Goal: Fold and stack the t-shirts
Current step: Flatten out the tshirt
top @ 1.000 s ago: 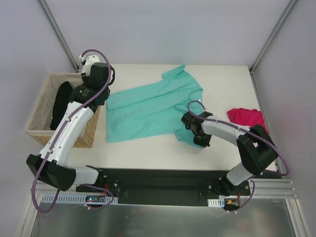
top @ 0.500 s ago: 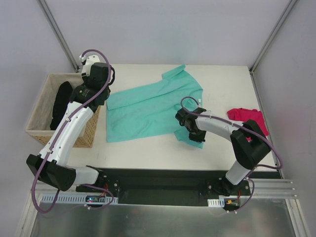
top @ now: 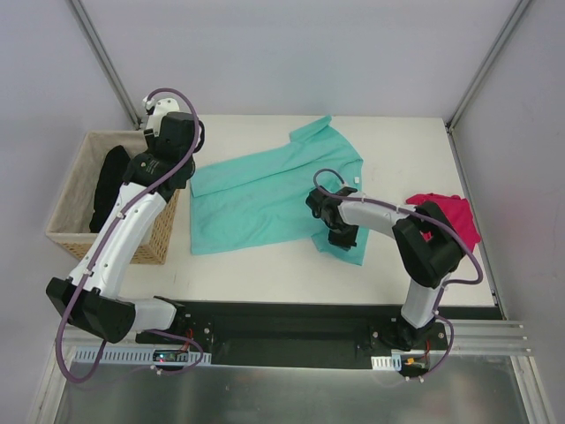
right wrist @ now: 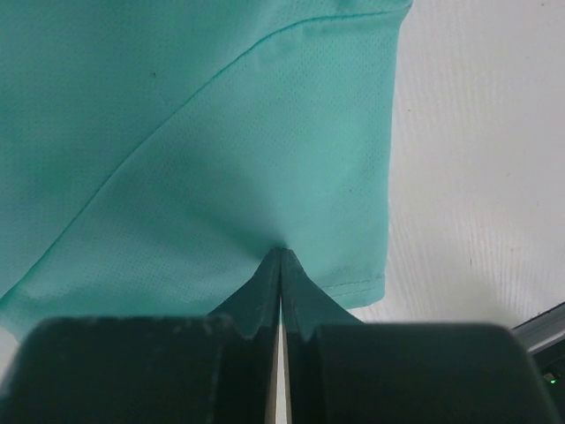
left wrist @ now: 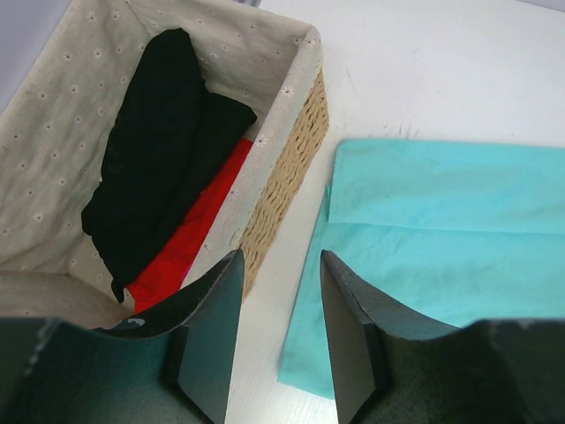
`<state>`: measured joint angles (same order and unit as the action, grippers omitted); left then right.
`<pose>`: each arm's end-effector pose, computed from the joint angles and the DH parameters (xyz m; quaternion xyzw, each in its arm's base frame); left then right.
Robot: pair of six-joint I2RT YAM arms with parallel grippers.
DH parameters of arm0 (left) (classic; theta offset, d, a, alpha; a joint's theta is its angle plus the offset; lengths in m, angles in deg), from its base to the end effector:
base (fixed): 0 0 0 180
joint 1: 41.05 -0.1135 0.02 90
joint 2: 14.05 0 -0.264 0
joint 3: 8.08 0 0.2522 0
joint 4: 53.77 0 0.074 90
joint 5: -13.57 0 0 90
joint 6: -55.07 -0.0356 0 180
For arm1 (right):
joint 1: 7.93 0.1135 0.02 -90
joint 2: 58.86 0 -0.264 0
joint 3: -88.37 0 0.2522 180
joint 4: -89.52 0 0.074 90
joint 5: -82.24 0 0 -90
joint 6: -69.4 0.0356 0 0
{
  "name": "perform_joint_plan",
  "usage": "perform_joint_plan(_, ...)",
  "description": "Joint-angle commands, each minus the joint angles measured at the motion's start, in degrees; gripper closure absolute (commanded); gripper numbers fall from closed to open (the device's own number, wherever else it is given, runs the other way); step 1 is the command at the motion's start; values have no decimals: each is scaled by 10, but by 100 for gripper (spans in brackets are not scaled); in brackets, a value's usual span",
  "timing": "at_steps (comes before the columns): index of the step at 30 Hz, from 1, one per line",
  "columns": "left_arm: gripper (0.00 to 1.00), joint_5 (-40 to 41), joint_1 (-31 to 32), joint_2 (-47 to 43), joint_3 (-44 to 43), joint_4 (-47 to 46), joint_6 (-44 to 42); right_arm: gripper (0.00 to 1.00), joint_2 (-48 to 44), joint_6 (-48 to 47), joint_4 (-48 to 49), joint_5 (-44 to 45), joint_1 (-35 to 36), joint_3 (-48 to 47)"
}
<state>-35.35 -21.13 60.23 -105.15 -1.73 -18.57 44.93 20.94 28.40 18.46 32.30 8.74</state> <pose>0.2608 -0.0696 0.4160 -0.1522 0.8130 0.1402 0.5442 0.2558 0.1958 0.1611 0.0205 0.9729 -0.1451 0.1787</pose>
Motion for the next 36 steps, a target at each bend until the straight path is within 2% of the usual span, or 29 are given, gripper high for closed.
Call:
perform_joint_plan(1, 60, 22, 5, -22, -8, -3, -20, 99, -9, 24, 3, -23, -3, 17)
perform_joint_plan(19, 60, 11, 5, -34, 16, -4, -10, 99, -53, 119, -20, -54, 60, 86)
perform_joint_plan(30, 60, 10, 5, -41, 26, -4, -6, 99, -53, 144, -65, -28, 90, 62)
perform_joint_plan(33, 59, 10, 5, -40, 23, -3, -8, 99, -63, 130, -94, 2, 92, 21)
perform_joint_plan(35, 59, 8, 5, -35, 21, -4, -7, 88, -66, 116, -127, 40, 94, -9)
perform_joint_plan(36, 59, 6, 5, -32, 17, -4, -7, 75, -68, 106, -141, 54, 98, -47)
